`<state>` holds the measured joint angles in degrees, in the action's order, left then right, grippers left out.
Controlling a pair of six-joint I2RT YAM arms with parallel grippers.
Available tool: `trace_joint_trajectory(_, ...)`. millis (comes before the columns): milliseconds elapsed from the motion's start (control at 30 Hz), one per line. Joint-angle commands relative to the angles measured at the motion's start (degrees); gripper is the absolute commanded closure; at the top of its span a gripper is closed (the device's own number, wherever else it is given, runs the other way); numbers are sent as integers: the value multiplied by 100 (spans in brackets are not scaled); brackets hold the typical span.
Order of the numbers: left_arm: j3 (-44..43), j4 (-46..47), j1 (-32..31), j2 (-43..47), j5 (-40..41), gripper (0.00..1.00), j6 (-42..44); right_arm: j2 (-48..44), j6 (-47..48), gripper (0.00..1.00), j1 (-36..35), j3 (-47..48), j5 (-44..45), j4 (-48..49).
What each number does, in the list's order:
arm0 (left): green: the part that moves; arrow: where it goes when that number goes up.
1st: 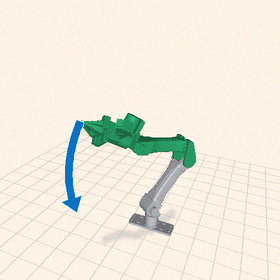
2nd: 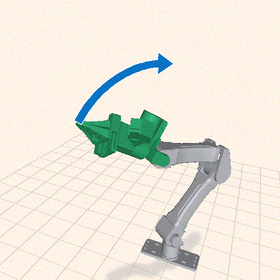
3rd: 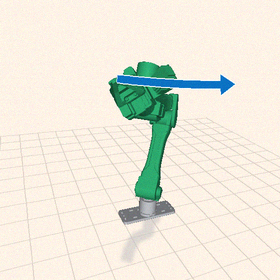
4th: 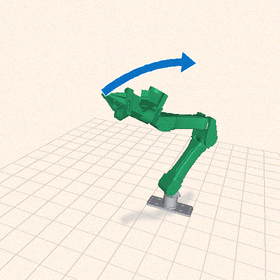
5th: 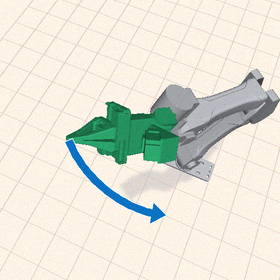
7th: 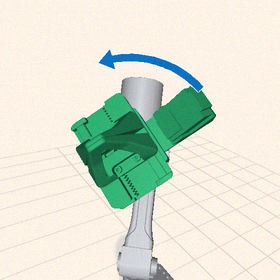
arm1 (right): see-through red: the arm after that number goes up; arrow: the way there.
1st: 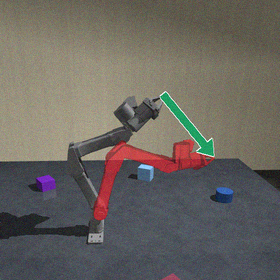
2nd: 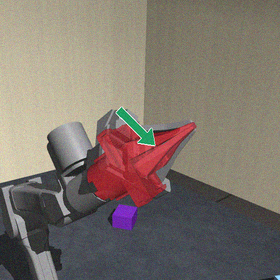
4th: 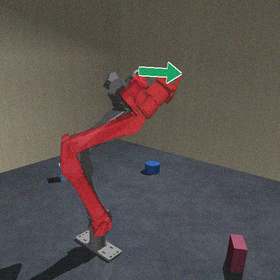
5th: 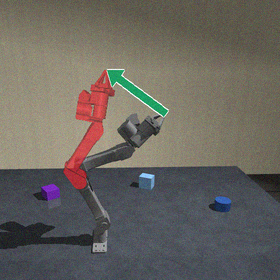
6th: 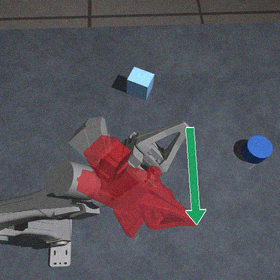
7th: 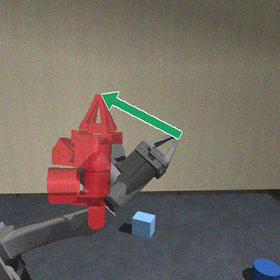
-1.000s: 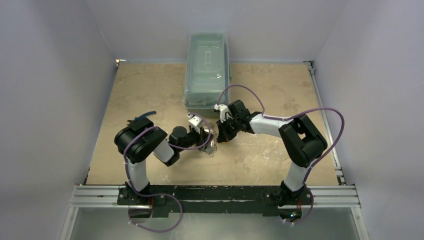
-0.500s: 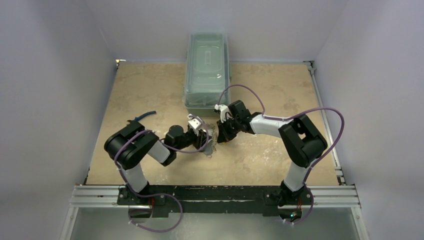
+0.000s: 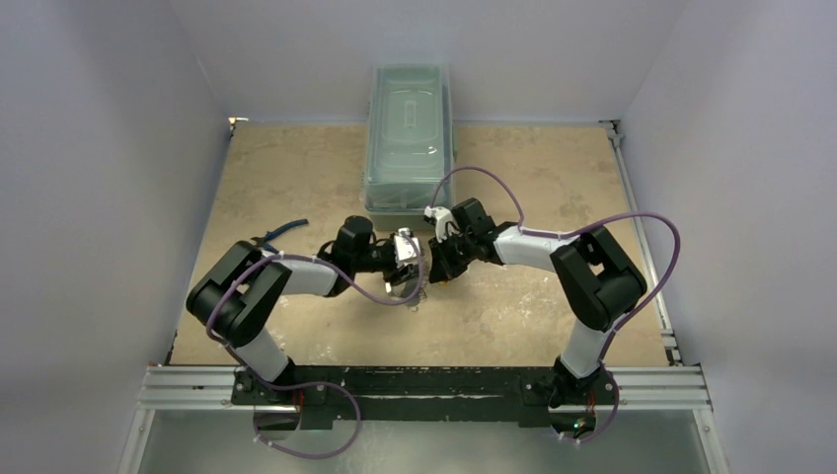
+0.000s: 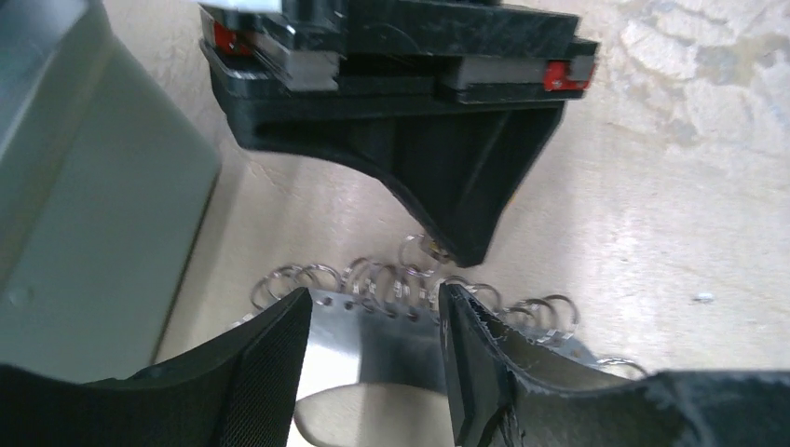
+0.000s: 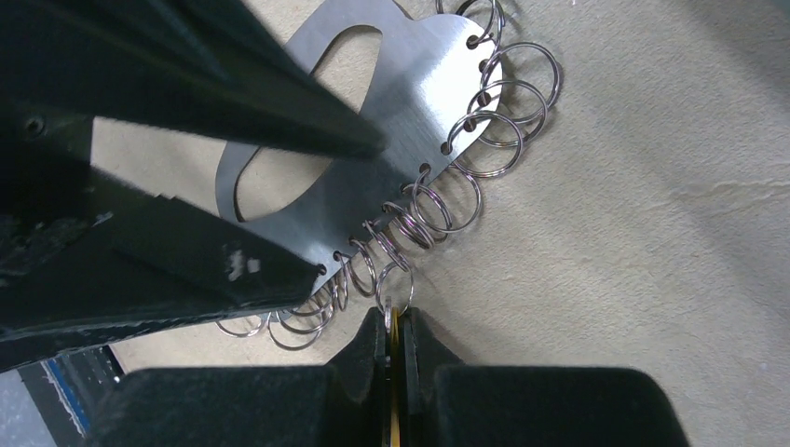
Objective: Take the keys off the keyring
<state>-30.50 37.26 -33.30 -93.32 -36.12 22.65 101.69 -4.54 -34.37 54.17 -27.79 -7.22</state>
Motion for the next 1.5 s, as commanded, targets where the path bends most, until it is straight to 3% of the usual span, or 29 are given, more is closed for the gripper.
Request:
trace_joint_trajectory(0, -756, -1479, 146, -253, -720, 48, 1382, -123, -128, 100, 48, -121, 37, -175)
trace_joint_trajectory(233, -1336, -2545, 148, -493, -996, 63, 2262, -127, -126, 100, 51, -113, -22, -166)
trace_joint_trajectory(767, -1903, -3116, 131, -828, -1090, 70, 2676, -210, -144, 100, 49, -151, 22, -147)
trace_joint_trajectory(1467, -1973, -3094, 21, -670, -1275, 74, 2844, -224, -144, 100, 51, -153, 44, -170)
